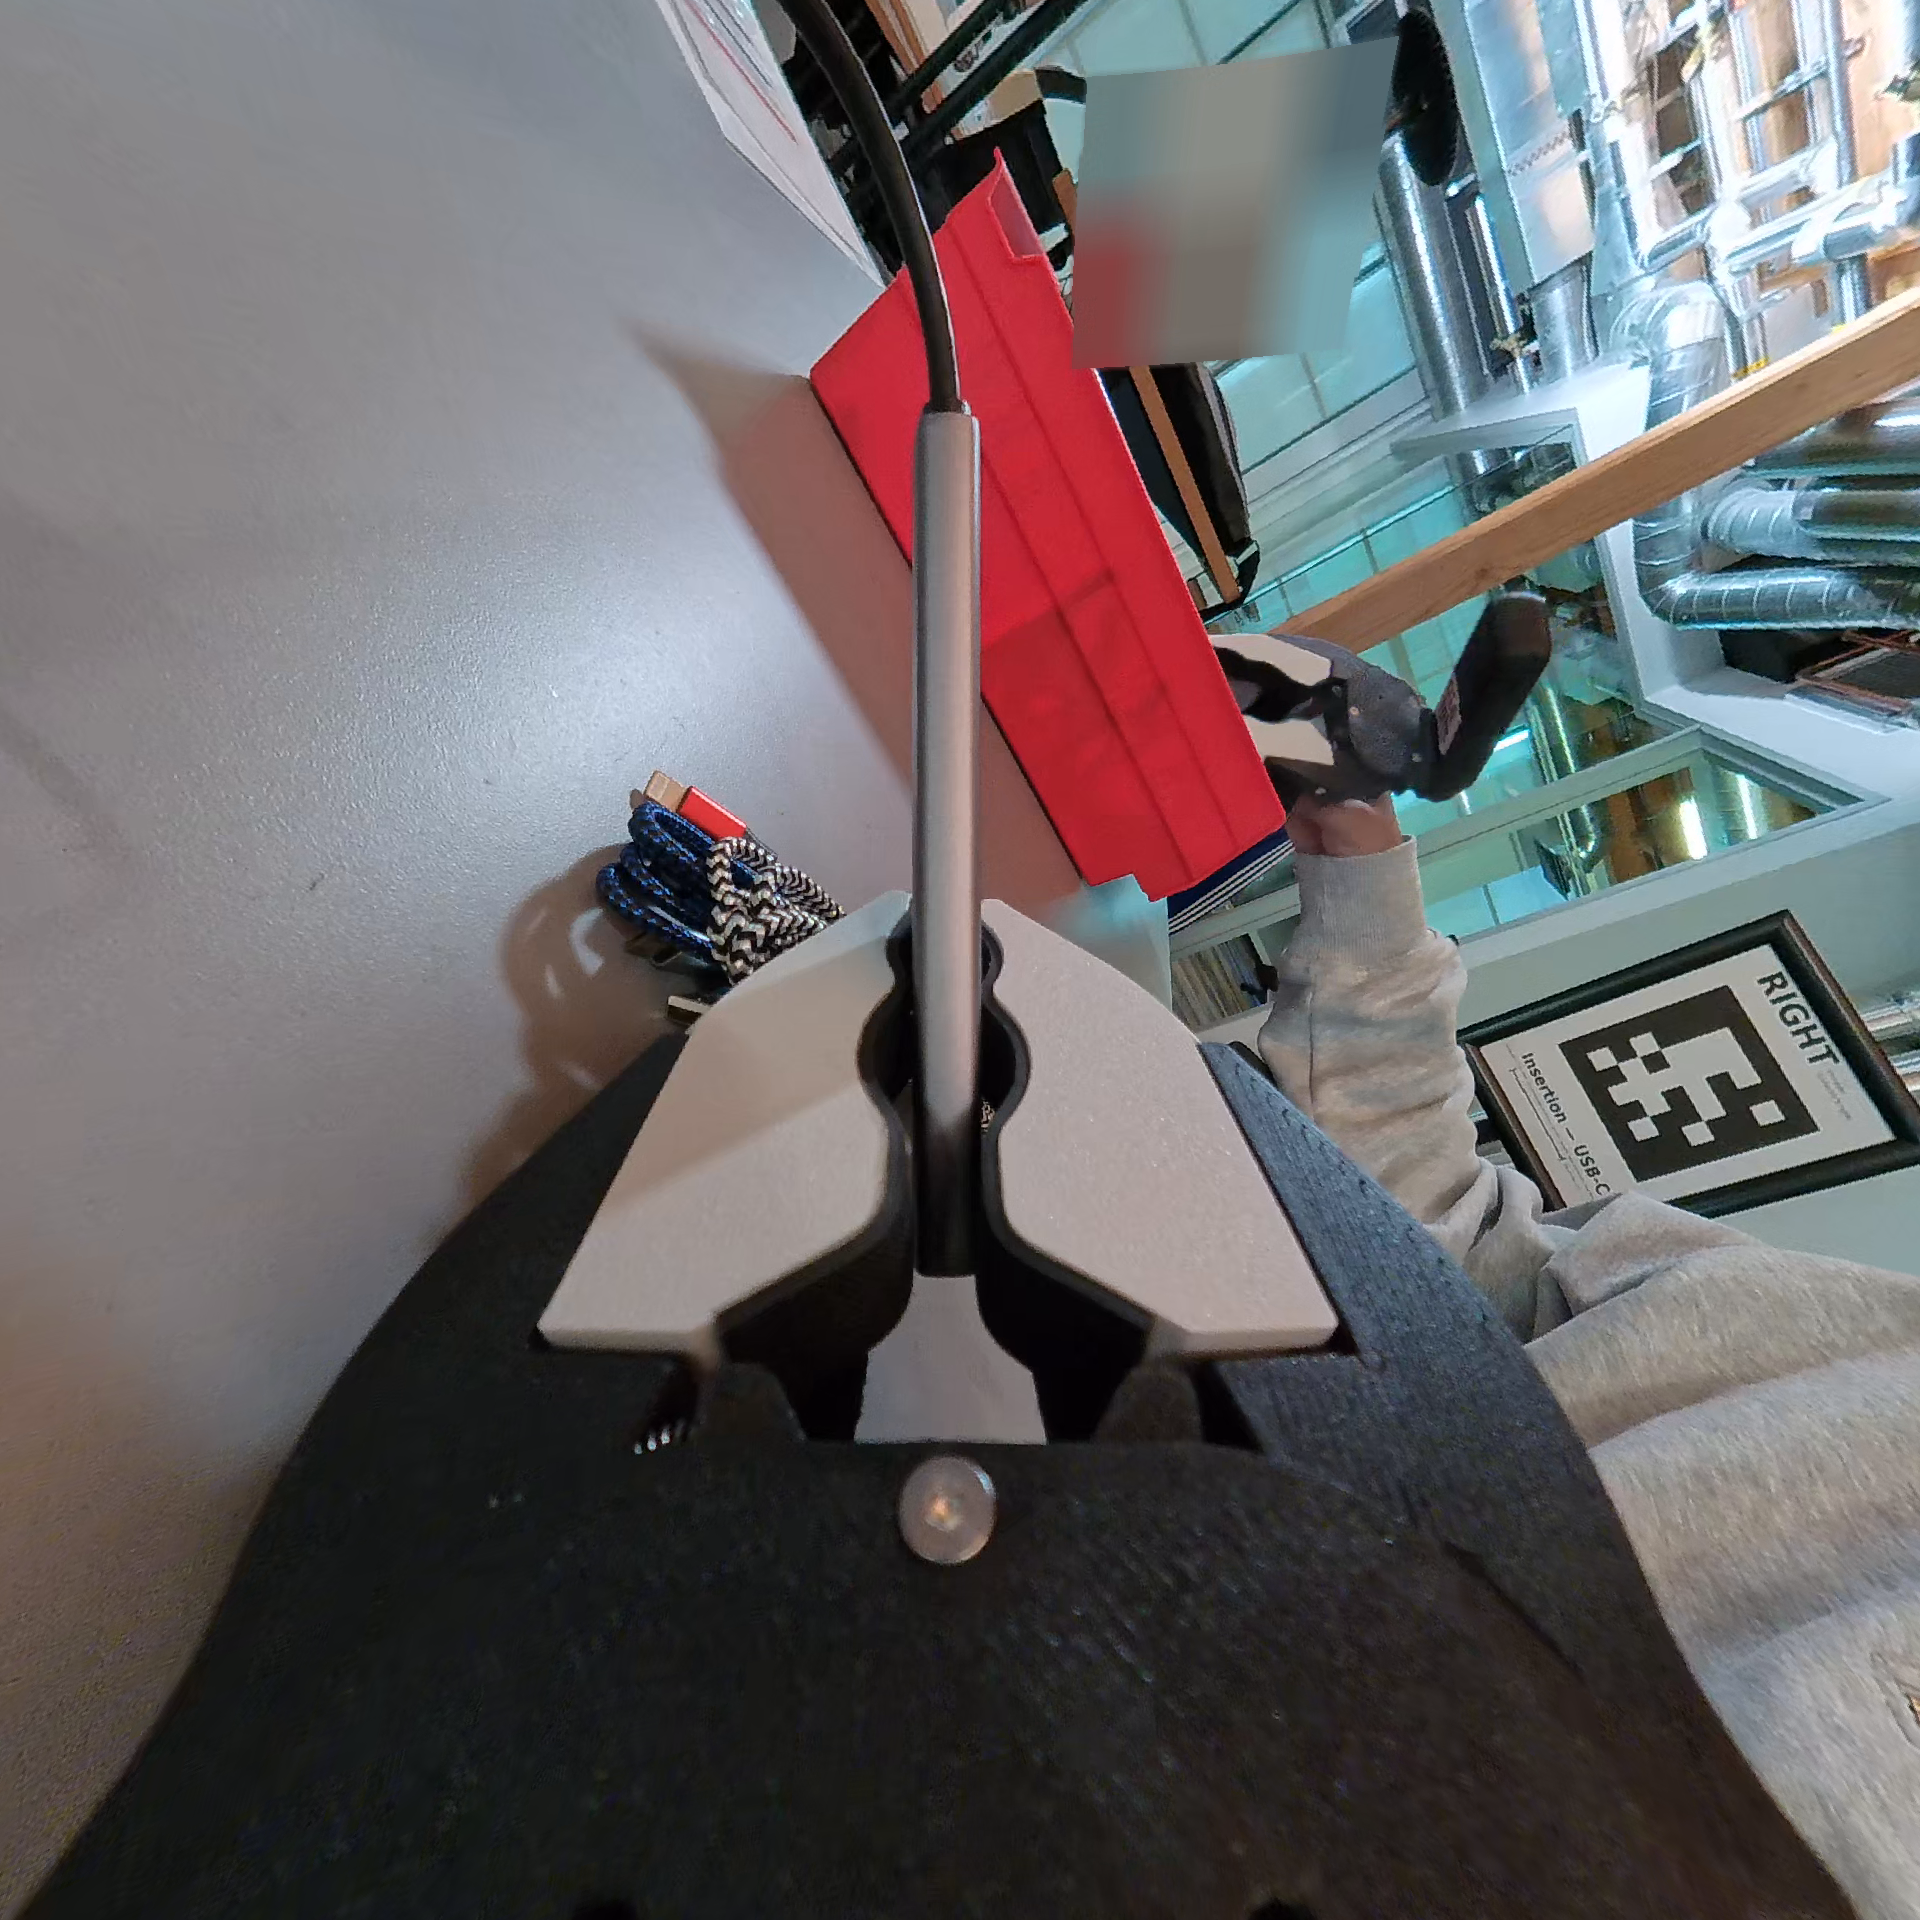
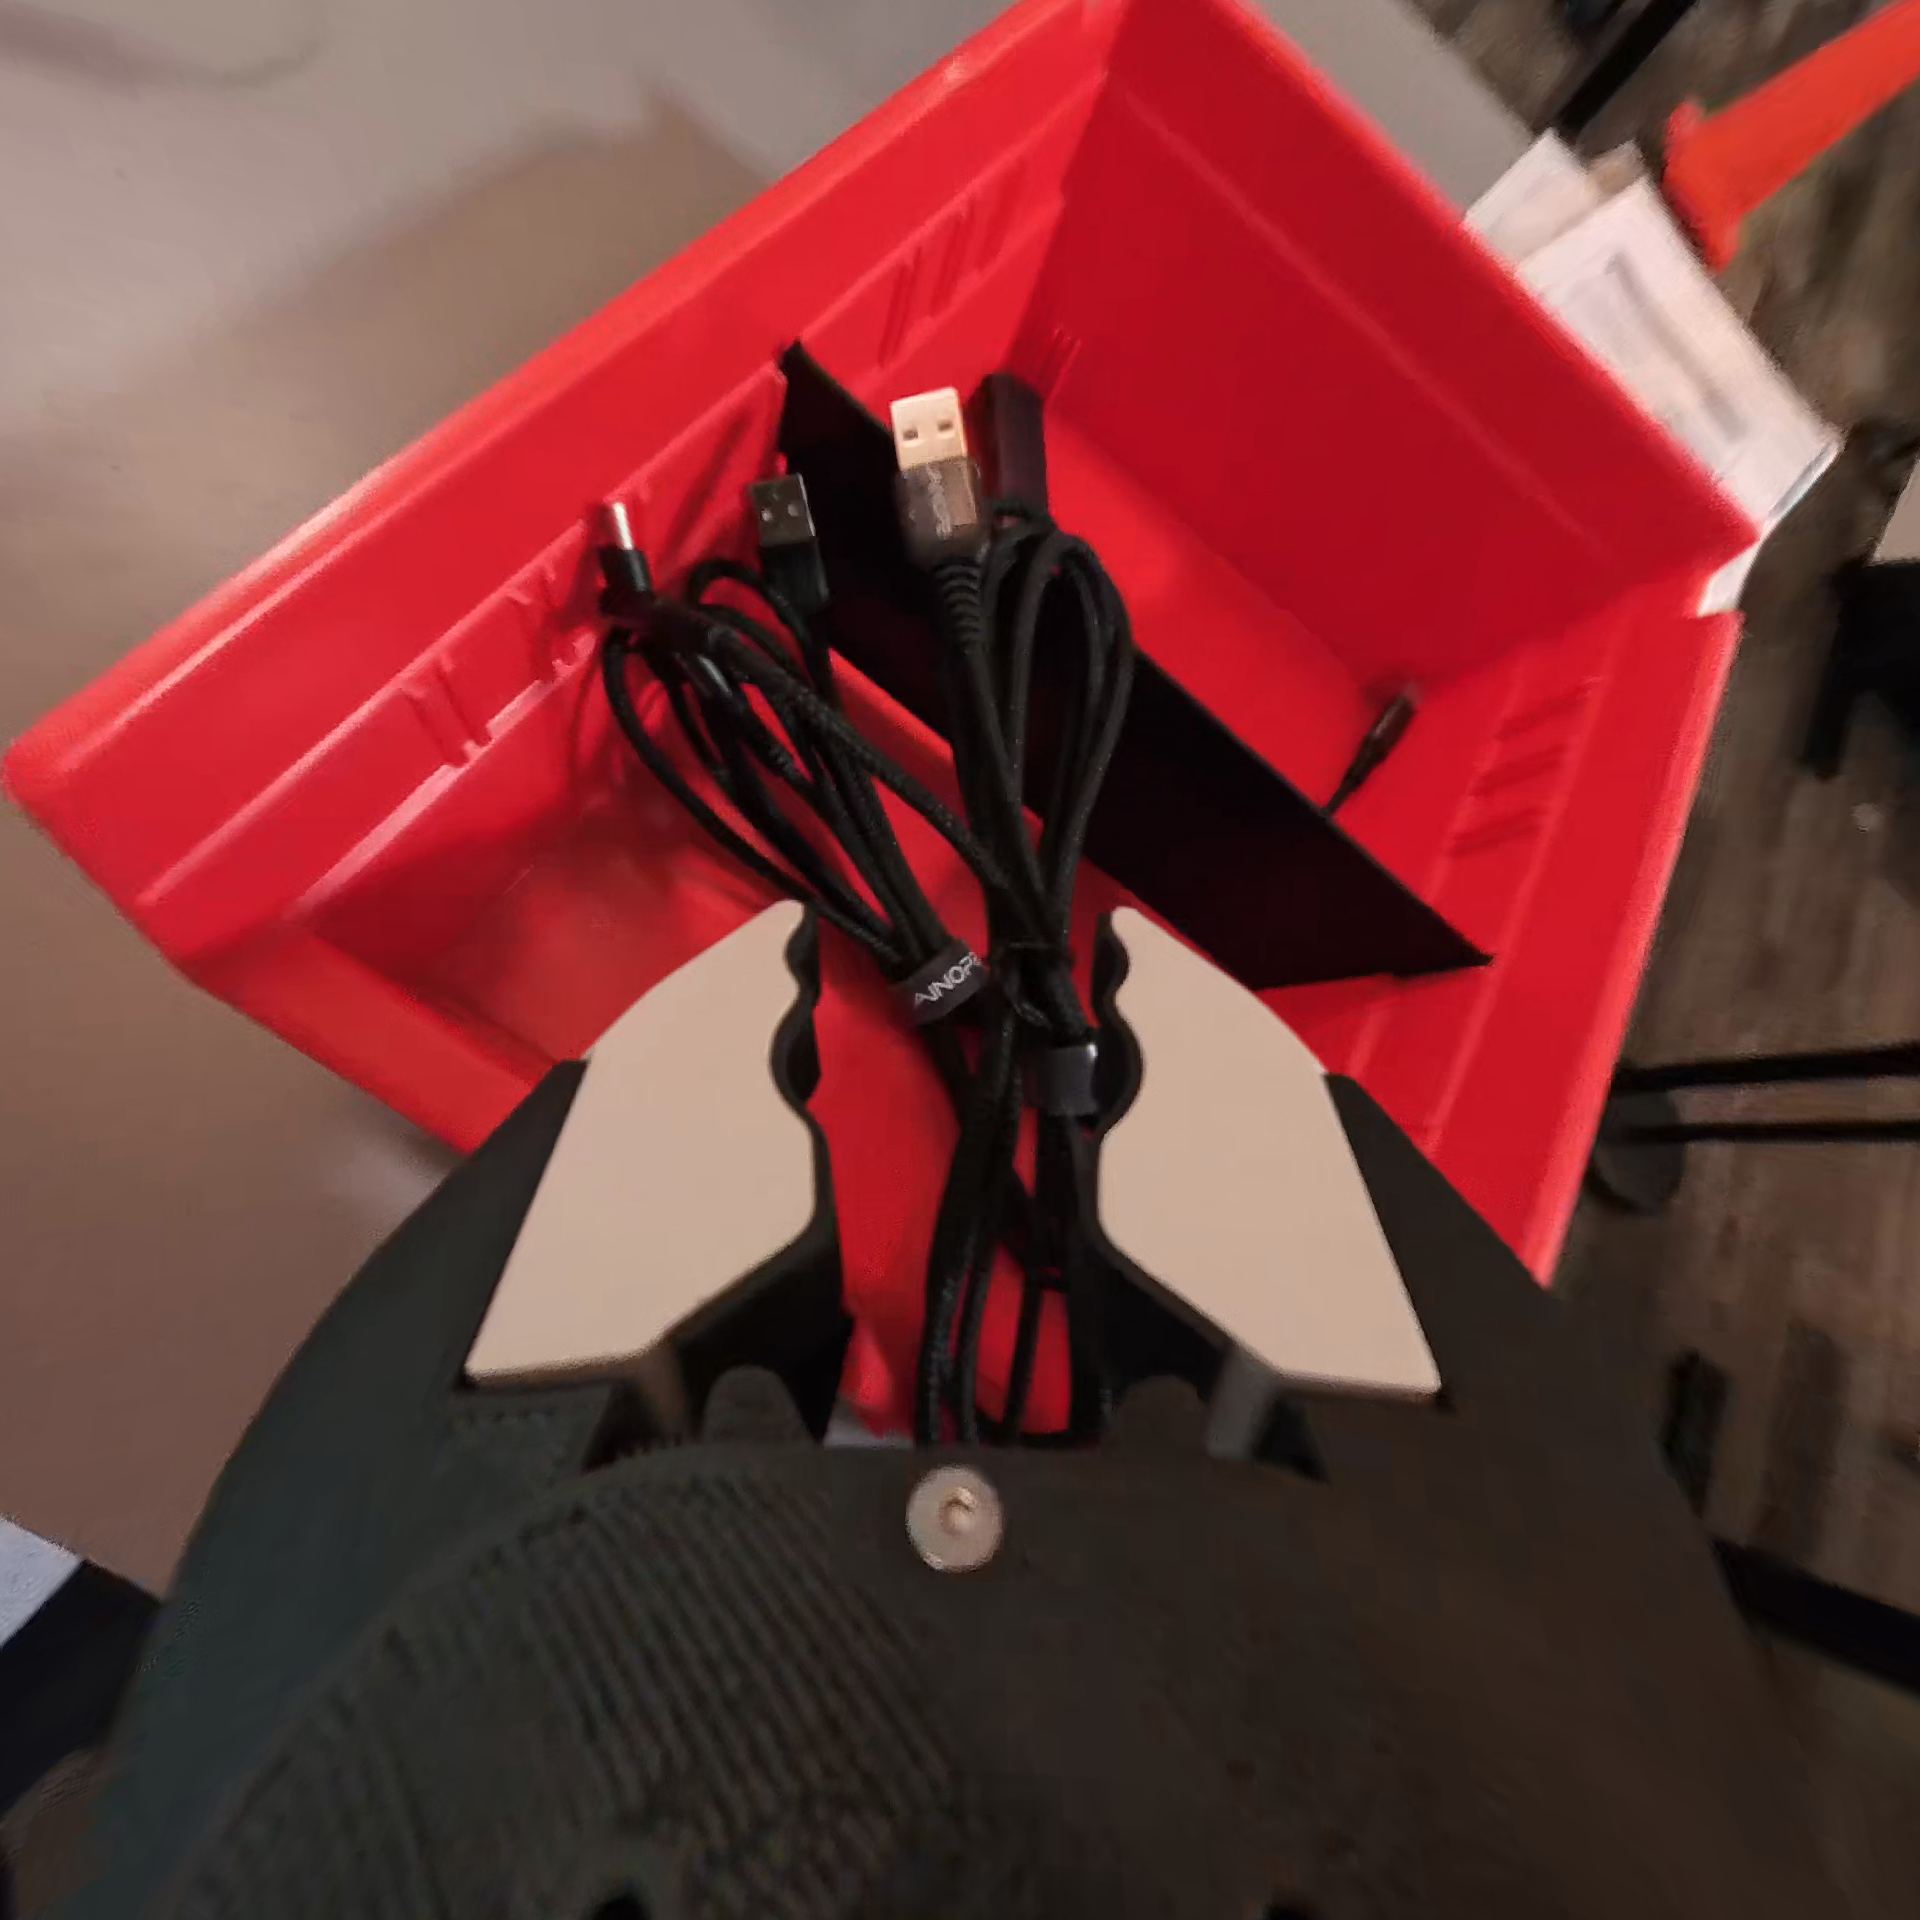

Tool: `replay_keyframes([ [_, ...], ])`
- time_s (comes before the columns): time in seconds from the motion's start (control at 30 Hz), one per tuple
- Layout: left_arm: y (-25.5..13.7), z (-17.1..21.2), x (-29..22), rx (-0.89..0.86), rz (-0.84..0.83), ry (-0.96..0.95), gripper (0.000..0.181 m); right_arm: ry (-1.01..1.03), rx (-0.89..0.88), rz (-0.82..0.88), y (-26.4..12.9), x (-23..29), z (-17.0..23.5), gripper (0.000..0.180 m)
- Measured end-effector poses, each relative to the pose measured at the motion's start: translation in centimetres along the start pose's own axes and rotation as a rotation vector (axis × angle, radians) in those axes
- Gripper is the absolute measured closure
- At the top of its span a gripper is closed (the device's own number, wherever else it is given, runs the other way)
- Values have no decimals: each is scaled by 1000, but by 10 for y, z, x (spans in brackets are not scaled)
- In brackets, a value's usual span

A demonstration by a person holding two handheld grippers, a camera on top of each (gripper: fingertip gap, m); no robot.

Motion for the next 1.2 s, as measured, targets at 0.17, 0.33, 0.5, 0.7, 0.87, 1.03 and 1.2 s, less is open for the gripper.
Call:
replay_keyframes([
  [0.17,0,0,0,0,1,0,173,-43,123,133,9,-6,-2,150],
  [0.33,0,0,0,1,2,-2,173,-332,57,234,-9,-4,-18,164],
  [0.5,0,0,0,2,4,-4,174,-615,-30,214,-21,12,-30,164],
  [0.7,0,-1,0,1,3,-4,173,-564,-9,129,3,18,-11,165],
  [0.87,0,-1,0,1,4,-5,173,-506,48,105,18,19,1,148],
  [1.03,0,-1,0,2,6,-7,173,-359,-57,142,-1,4,-11,128],
  [1.2,0,-1,0,2,5,-7,173,-196,-279,247,-40,-15,-40,130],
])
Point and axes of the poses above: each gripper's, where its closed fingertips meet, y out along the fingers, z out of its underside, x = y × z across the jaws, the point moved 6 cm from there along -y, back along the fingers, and after that the axes turned 4 degrees about -y, right-handed, at the moved point
